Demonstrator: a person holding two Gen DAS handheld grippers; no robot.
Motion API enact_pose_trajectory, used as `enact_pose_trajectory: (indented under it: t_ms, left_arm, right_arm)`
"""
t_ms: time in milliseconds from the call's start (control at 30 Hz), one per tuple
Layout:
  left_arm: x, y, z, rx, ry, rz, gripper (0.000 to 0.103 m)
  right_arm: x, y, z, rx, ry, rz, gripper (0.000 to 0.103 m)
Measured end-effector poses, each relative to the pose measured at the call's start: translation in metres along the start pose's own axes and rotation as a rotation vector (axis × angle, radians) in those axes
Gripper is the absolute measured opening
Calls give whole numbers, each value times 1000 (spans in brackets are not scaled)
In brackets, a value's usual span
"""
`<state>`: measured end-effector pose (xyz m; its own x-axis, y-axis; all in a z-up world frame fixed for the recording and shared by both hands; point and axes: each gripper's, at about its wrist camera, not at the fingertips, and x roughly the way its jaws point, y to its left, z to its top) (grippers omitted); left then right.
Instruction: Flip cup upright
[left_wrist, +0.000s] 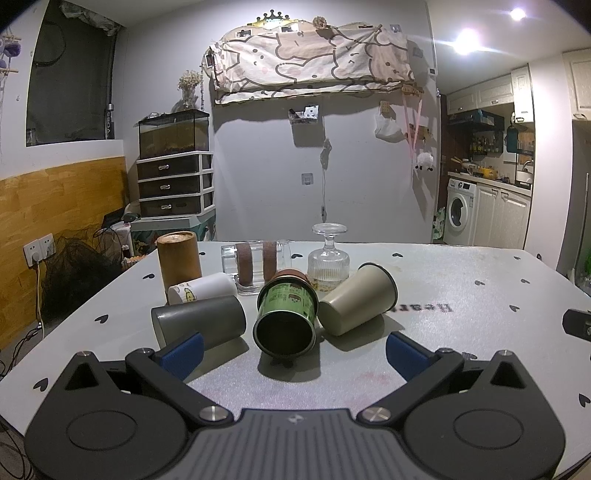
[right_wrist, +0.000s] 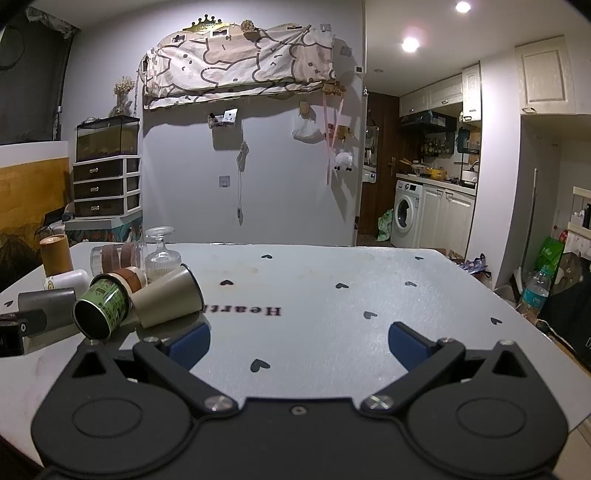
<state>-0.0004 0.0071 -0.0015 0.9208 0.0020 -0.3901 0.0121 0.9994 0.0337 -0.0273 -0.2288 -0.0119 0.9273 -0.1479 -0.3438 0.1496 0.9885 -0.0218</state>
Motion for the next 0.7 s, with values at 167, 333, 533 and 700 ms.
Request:
enact_pose_trajectory:
  t_ms: [167, 333, 533, 700]
  left_arm:
    - [1, 5, -3, 0, 1, 0, 103]
    - [1, 5, -3, 1, 1, 1, 103]
    - [7, 4, -7, 1, 1, -2, 103]
    - [9, 2, -8, 2, 2, 0, 103]
  right_arm:
    - [1, 1, -3, 0, 4, 0, 103]
    - [2, 2, -7, -1, 9, 1, 103]
    - [4, 3, -7, 0, 13, 1, 103]
    - [7, 4, -7, -1, 19, 0, 103]
